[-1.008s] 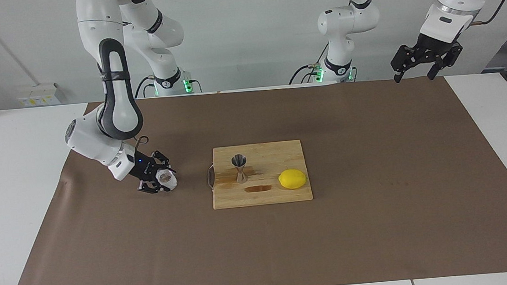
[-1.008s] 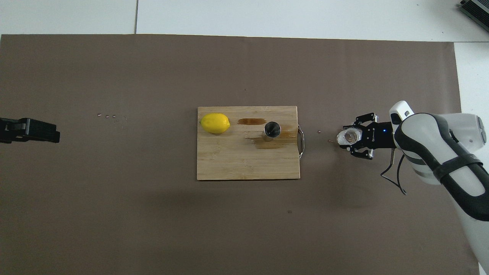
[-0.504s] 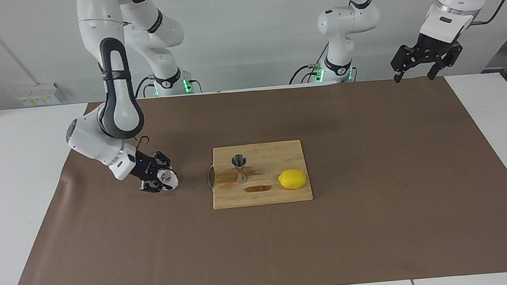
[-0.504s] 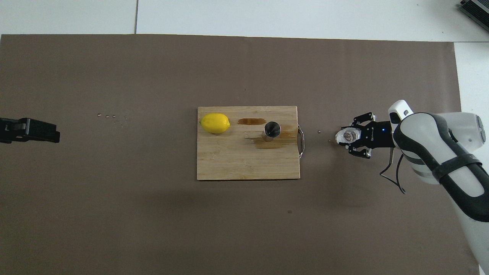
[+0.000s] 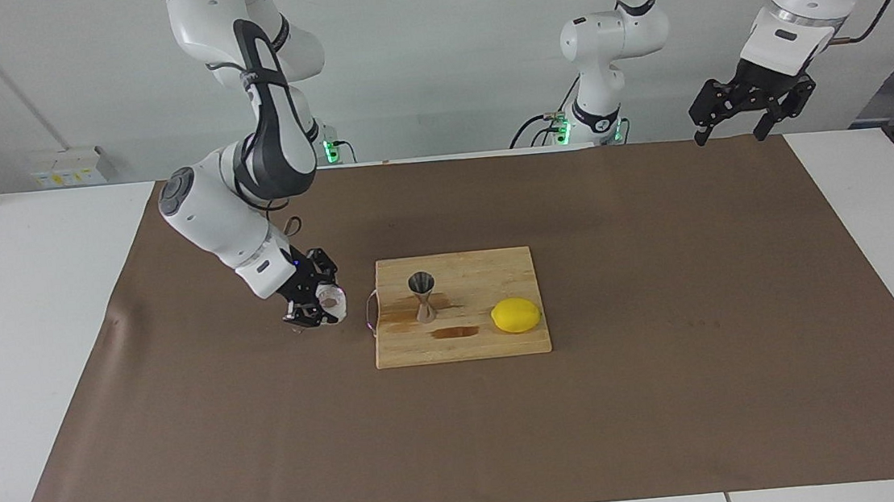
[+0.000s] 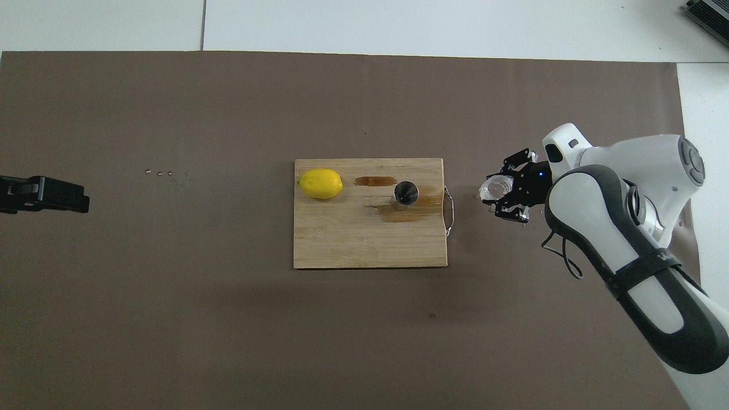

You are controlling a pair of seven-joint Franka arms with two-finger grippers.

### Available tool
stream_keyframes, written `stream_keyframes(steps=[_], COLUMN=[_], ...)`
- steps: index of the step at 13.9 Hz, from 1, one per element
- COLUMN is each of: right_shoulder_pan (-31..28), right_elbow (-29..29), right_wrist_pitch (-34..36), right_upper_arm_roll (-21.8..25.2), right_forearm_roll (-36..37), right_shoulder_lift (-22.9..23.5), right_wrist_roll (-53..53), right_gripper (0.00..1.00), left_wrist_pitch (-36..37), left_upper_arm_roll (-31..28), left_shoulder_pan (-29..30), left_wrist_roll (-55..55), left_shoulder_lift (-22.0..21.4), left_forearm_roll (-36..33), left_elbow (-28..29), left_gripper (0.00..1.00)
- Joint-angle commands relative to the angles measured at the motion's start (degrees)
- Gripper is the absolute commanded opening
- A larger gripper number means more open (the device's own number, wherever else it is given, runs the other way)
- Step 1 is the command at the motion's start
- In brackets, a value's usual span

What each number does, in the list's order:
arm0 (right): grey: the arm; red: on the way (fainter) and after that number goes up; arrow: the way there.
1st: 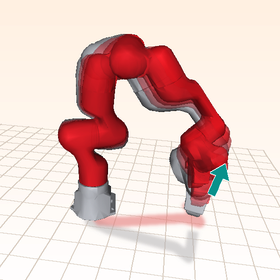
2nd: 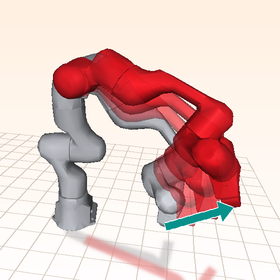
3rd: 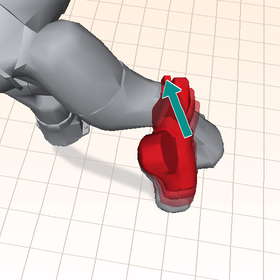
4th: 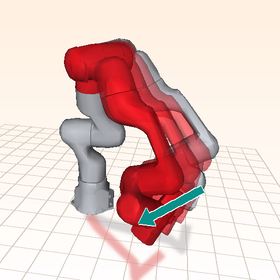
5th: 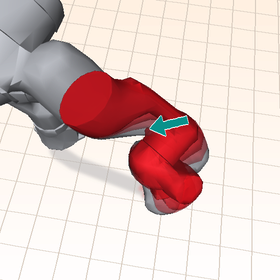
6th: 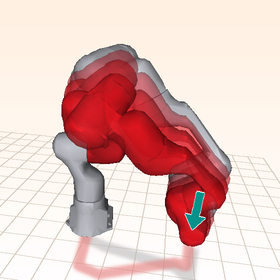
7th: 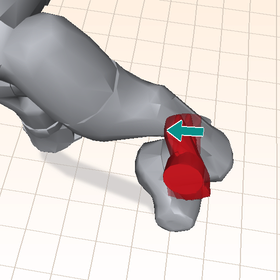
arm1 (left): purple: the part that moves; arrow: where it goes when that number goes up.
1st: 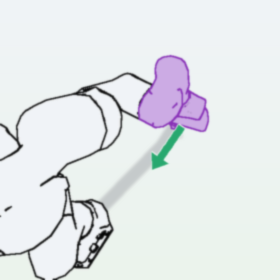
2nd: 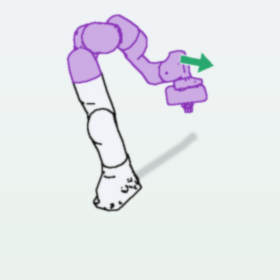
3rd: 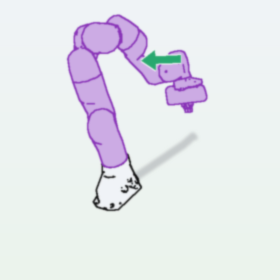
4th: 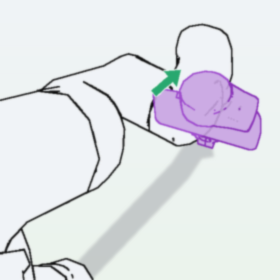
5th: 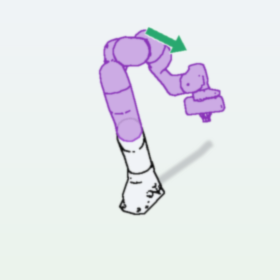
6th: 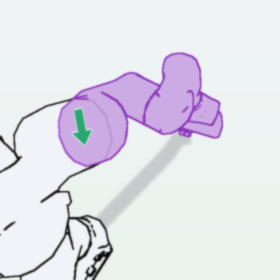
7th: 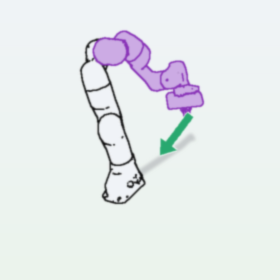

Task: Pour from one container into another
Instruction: 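Lift the white cup and carry it above the steel cup, then tilt the white cup with the right gripper to pour into the steel cup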

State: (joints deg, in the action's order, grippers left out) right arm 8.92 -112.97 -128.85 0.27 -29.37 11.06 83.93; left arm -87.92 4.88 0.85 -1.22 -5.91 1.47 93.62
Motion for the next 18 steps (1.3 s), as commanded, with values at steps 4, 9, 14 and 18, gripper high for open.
stream_keyframes(steps=[4,9,14,18], right_shoulder_pan=[6.2,13.0,15.1,15.8], right_elbow=[6.4,7.6,7.1,7.1], right_wrist_pitch=[4.5,4.1,2.8,2.5], right_upper_arm_roll=[-0.4,-0.4,-0.5,-0.5], right_forearm_roll=[7.2,22.5,27.1,29.2], right_shoulder_lift=[-1.6,-1.7,-0.8,0.1], right_wrist_roll=[-13.1,-27.0,-28.4,-28.7], right_gripper=[0.42,0.41,0.40,0.39], left_wrist_pitch=[-0.2,-0.2,-0.2,-0.2], left_upper_arm_roll=[-0.6,-0.6,-0.6,-0.6], left_shoulder_pan=[-0.4,-0.4,-0.4,-0.4], left_wrist_roll=[0.2,0.3,0.2,0.2], left_shoulder_lift=[-1.7,-1.7,-1.7,-1.7], left_forearm_roll=[0.6,0.6,0.6,0.6], left_elbow=[1.9,1.9,1.9,1.9], left_gripper=[1.00,1.00,1.00,1.00])
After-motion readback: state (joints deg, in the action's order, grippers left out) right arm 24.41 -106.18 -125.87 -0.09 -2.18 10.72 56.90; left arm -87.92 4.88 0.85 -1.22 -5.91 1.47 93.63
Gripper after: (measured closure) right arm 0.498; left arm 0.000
